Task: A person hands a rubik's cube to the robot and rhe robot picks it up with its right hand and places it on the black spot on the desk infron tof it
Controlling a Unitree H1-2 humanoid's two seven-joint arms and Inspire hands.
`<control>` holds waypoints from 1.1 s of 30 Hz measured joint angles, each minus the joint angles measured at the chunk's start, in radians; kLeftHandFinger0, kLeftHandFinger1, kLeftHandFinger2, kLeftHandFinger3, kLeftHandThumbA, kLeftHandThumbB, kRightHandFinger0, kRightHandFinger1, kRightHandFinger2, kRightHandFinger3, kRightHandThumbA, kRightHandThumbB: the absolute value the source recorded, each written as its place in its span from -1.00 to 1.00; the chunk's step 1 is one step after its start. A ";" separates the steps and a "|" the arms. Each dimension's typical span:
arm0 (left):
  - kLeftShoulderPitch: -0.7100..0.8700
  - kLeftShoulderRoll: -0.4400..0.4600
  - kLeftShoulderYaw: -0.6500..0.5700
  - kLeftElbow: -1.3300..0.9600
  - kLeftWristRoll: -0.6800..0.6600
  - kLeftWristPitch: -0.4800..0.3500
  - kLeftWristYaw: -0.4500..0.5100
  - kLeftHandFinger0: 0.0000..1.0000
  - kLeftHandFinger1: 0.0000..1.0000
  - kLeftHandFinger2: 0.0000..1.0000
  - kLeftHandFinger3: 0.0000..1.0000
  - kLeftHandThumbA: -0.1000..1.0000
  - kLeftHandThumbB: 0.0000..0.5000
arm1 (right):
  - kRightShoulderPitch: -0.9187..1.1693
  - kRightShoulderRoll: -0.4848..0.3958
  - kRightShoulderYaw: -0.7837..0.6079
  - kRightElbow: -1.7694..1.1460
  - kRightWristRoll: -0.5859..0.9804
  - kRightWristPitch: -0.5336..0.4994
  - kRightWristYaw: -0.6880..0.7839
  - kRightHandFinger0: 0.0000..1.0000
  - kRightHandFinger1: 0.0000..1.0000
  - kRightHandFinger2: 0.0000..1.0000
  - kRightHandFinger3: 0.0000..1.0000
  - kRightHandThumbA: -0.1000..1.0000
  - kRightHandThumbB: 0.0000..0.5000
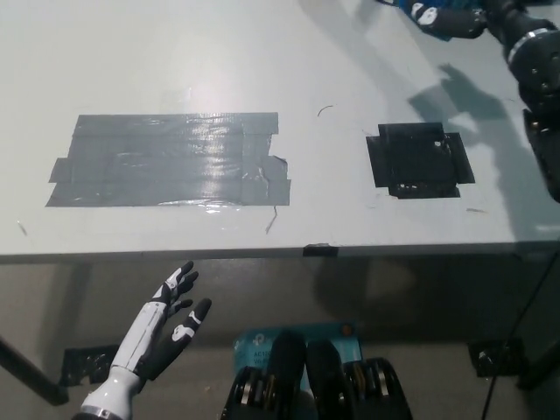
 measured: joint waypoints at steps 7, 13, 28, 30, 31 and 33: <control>0.000 0.000 0.001 0.000 -0.002 0.000 -0.005 0.91 1.00 1.00 1.00 0.63 -0.65 | 0.059 -0.008 0.005 0.029 -0.009 -0.031 -0.027 -0.78 0.16 0.98 0.84 -1.00 -0.38; -0.001 0.000 0.001 0.003 -0.002 0.000 -0.006 0.87 1.00 1.00 1.00 0.61 -0.70 | 0.136 0.020 0.014 0.110 -0.017 -0.067 -0.050 -0.66 0.34 1.00 0.82 -1.00 -0.29; -0.002 -0.001 0.001 0.003 -0.003 -0.001 -0.008 0.90 1.00 1.00 1.00 0.62 -0.74 | 0.190 0.042 0.085 0.130 -0.028 -0.086 0.001 1.00 1.00 1.00 1.00 0.17 0.74; -0.002 0.000 0.001 0.003 -0.003 -0.001 -0.008 0.91 1.00 1.00 1.00 0.62 -0.75 | 0.189 0.024 0.104 0.097 -0.039 -0.077 0.013 1.00 1.00 1.00 1.00 0.27 0.87; -0.002 0.000 0.001 0.003 -0.003 -0.001 -0.008 0.91 1.00 1.00 1.00 0.62 -0.75 | 0.189 0.009 0.114 0.069 -0.049 -0.066 0.021 1.00 1.00 1.00 1.00 0.28 0.87; -0.002 0.000 0.001 0.003 -0.003 -0.001 -0.009 0.89 1.00 1.00 1.00 0.61 -0.80 | 0.188 -0.012 0.120 0.018 -0.064 -0.048 0.028 1.00 1.00 1.00 1.00 0.31 0.91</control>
